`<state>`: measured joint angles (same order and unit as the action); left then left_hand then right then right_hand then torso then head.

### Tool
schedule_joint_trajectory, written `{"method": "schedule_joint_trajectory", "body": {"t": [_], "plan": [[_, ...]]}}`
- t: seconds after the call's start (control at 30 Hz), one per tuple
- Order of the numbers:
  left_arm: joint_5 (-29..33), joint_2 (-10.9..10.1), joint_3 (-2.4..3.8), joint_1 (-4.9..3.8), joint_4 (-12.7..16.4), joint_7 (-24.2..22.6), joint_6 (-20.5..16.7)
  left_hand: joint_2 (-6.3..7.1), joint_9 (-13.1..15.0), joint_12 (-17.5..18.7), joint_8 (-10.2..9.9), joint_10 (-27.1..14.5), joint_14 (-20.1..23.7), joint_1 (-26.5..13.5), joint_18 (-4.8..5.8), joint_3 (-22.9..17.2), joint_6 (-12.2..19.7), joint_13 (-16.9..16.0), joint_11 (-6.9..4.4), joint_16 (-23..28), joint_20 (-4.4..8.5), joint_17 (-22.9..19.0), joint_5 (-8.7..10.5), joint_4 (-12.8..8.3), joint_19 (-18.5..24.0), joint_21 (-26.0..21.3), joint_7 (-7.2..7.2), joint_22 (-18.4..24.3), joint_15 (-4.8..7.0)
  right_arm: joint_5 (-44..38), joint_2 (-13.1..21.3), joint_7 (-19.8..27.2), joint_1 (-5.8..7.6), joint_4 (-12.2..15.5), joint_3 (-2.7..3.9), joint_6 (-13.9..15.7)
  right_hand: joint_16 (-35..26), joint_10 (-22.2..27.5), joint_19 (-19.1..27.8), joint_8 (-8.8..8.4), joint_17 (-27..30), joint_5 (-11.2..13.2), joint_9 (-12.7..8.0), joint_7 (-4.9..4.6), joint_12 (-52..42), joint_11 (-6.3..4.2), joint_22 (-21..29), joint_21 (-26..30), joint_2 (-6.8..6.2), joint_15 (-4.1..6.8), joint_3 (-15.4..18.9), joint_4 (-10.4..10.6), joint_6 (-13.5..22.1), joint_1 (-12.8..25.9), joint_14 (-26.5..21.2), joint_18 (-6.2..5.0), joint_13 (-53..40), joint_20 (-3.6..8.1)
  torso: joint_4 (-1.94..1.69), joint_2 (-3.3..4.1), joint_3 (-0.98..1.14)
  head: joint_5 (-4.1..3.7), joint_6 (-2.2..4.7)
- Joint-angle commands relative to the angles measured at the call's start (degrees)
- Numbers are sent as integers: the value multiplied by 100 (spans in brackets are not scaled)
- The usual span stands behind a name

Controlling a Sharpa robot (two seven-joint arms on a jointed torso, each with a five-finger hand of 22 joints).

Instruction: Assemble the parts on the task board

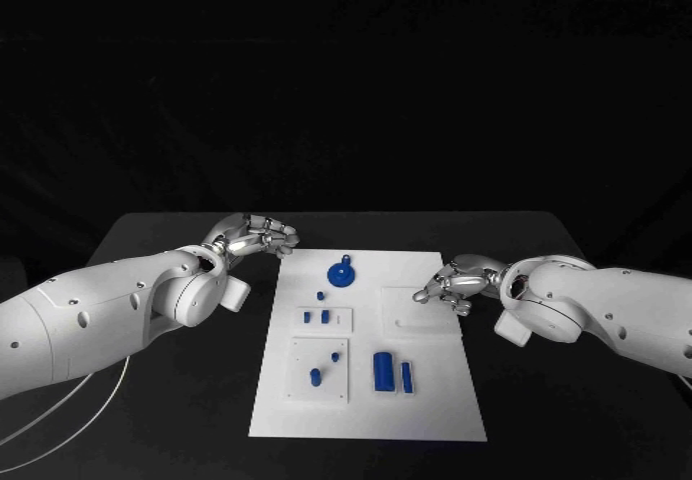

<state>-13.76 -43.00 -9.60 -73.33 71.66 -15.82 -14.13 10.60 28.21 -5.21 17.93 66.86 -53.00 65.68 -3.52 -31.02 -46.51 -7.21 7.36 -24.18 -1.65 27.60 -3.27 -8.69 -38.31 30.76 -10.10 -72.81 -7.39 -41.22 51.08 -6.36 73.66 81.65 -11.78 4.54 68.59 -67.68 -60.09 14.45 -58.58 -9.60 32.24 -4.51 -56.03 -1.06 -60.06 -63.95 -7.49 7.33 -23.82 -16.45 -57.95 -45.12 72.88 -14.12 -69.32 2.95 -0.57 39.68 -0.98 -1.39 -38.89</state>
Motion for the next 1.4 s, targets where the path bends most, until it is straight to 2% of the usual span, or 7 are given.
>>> {"method": "schedule_joint_trajectory", "body": {"t": [0.03, 0.63, 0.83, 0.87, 0.9, 0.97, 1.4], "plan": [[492, 55, 14, -59, -104, -201, 144, -75, 9, -34, 47, 49, -37, -9, -35, 20, -51, -9, -3, 33, -3, 14, 16, -11, -14, -24, 5, -9, 13, 1012, -225, 1144, 9, -502, 67, 228, -145, 160, 173, -33, 62, -77, -3, -135, 98, 46, 26, 122, 47, -54, 47, -25, 170, -151, -153, -78, 46, -53, -2, -5, -15, -38, 311], [1010, 549, 33, -187, -941, -557, 21, 6, -146, 158, -150, -743, 836, -192, 352, 88, 260, 315, 3, 688, -154, -206, 21, -9, 887, -702, 244, 35, -113, 2555, -1526, 2301, -336, -2882, 937, 348, -4365, 1590, 3313, -232, 2647, -61, -139, -503, 3936, 928, 1180, 3060, 464, -1578, -65, -8, 987, -923, -2529, 732, 4461, -1212, -12, 2, 22, -27, 1164], [1010, 647, 35, -186, -1079, -569, 37, 31, -145, 151, -164, -889, 961, -229, 352, 110, 320, 335, -34, 748, -210, -225, 27, 56, 1002, -796, 342, 10, -110, 2582, -1593, 2415, -448, -2934, 1026, 309, -4760, 1216, 3252, -172, 3075, -44, -270, -486, 4396, 945, 1420, 3444, 549, -1603, 57, -10, 1013, -908, -2452, 655, 5369, -1317, -15, 5, 32, 1, 1183], [892, 617, 28, -177, -1032, -408, 33, -1060, -2821, 521, -1793, -2603, 5300, -2105, 352, 3102, 4651, 721, -736, 2418, 165, -2760, 327, 869, 3831, -3076, 1010, 2195, 739, 2363, -1577, 2086, -415, -2944, 1017, 364, -6859, 6768, 6009, -1445, 5858, 960, -3224, 451, 5603, 106, 6006, 6395, 749, -733, 2382, 1645, 5795, 4512, -7288, 1412, 6932, -295, -14, 0, 22, -20, 1173], [895, 611, 35, -167, -1012, -415, 12, -1060, -2821, 521, -1793, -6686, 5300, -2275, 352, 3102, 4651, 721, -736, 2418, 165, -2760, 327, 869, 3831, -3076, 1010, 2368, 739, 2372, -1572, 2094, -420, -2923, 1018, 384, -6859, 6768, 6009, -1445, 5858, 960, -3224, 451, 5603, 106, 6006, 6395, 749, -733, 2382, 1645, 5795, 4512, -7288, 1412, 6932, -295, -13, -10, 23, -18, 1164], [906, 594, 55, -134, -948, -437, -55, -1060, -2821, 521, -1793, -6686, 5300, -6568, 352, 3102, 4651, 721, -736, 2418, 165, -2760, 327, 869, 3831, -3076, 1010, 2713, 739, 2404, -1555, 2122, -436, -2855, 1020, 448, -6859, 6768, 6009, -1445, 5858, 960, -3224, 451, 5603, 106, 6006, 6395, 749, -733, 2382, 1645, 5795, 4512, -7288, 1412, 6932, -295, -10, -44, 26, -12, 1135], [1166, 173, 555, 667, 586, -968, -1681, -1060, -2821, 521, -1793, -6686, 5300, -6568, 352, 3102, 4651, 721, -736, 2418, 165, -2760, 327, 869, 3831, -3076, 1010, 7281, 739, 3163, -1150, 2782, -840, -1227, 1090, 1999, -6859, 6768, 6009, -1445, 5858, 960, -3224, 451, 5603, 106, 6006, 6395, 749, -733, 2382, 1645, 5795, 4512, -7288, 1412, 6932, -295, 46, -710, 86, 113, 570]]}}
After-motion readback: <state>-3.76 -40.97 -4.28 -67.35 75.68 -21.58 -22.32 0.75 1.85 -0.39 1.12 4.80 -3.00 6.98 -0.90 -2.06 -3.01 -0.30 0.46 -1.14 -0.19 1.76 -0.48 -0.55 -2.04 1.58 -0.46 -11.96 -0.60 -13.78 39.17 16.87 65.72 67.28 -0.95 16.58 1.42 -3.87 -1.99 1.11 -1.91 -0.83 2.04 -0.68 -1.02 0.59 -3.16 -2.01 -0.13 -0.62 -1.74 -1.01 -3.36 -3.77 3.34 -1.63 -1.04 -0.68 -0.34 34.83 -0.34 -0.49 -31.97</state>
